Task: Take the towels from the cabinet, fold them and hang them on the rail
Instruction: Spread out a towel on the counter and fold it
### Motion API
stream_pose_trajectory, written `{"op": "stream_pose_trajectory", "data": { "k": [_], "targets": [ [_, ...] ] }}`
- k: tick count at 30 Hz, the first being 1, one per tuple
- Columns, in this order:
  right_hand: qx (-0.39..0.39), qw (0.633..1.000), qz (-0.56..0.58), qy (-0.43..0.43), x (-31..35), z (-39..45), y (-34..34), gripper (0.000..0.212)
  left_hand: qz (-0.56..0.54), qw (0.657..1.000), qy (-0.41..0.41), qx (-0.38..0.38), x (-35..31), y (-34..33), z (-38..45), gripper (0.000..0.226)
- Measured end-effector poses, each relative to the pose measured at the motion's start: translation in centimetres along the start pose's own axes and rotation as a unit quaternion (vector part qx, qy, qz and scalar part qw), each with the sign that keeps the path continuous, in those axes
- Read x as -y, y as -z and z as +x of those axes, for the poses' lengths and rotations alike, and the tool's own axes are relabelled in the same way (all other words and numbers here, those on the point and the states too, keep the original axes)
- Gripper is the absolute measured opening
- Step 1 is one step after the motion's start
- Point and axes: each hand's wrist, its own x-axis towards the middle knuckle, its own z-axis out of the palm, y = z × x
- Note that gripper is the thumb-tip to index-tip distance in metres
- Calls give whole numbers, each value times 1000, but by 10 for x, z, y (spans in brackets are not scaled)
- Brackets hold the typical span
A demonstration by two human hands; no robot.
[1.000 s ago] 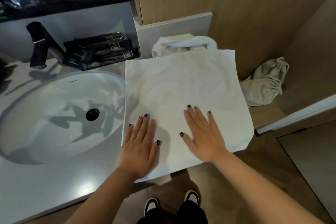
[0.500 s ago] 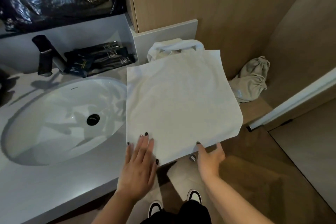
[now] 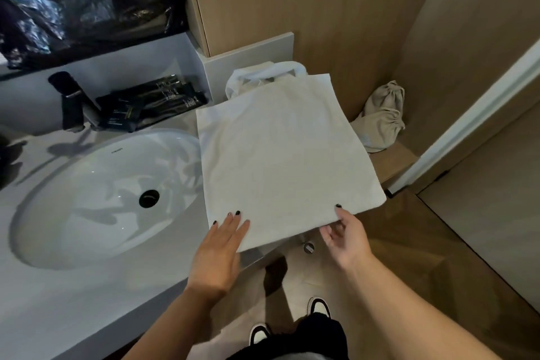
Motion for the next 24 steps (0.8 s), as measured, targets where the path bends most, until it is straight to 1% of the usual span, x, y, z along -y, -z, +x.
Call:
{"op": "stream_pose_trajectory", "data": {
  "k": [1, 3, 5, 6, 7, 9, 10, 11, 13, 15, 17, 19, 22, 24],
  "targets": [
    [6, 1000, 12, 6, 2, -5, -2, 24, -19, 1000, 5, -4, 1, 4, 0, 72],
    [19, 999, 25, 18, 5, -14, -7, 22, -55, 998, 16, -8, 5, 7, -1, 62],
    [5, 999, 20, 36, 8, -18, -12, 19, -90, 995, 35, 2, 11, 11, -2, 53],
    [-10, 999, 14, 48, 9, -17, -14, 23, -103, 993, 53, 12, 14, 14, -3, 49],
    [-28, 997, 11, 65, 12, -16, -15, 34, -110, 991, 76, 31, 17, 19, -4, 48],
    [-64, 992, -8, 104, 24, -15, -14, 61, -113, 986, 101, 63, 21, 31, -6, 45],
    [-84, 988, -30, 123, 31, -17, -12, 70, -111, 987, 100, 65, 24, 36, -7, 43],
    [-97, 983, -57, 142, 39, -20, -9, 72, -108, 988, 95, 61, 24, 43, -8, 41],
    [-100, 971, -117, 185, 55, -25, 1, 66, -97, 990, 88, 51, 23, 54, -9, 37],
    [-91, 954, -181, 221, 70, -32, 10, 59, -98, 991, 81, 38, 23, 63, -7, 43],
    [-68, 932, -260, 244, 80, -40, 18, 53, -99, 991, 80, 34, 23, 72, -3, 45],
    [-33, 911, -317, 261, 89, -48, 23, 47, -111, 990, 84, 17, 26, 79, 2, 39],
    [16, 880, -388, 273, 100, -59, 26, 44, -173, 978, 117, -23, 32, 88, 5, 20],
    [54, 863, -423, 271, 106, -67, 25, 51, -217, 966, 132, -53, 35, 94, 4, 22]
  ]
}}
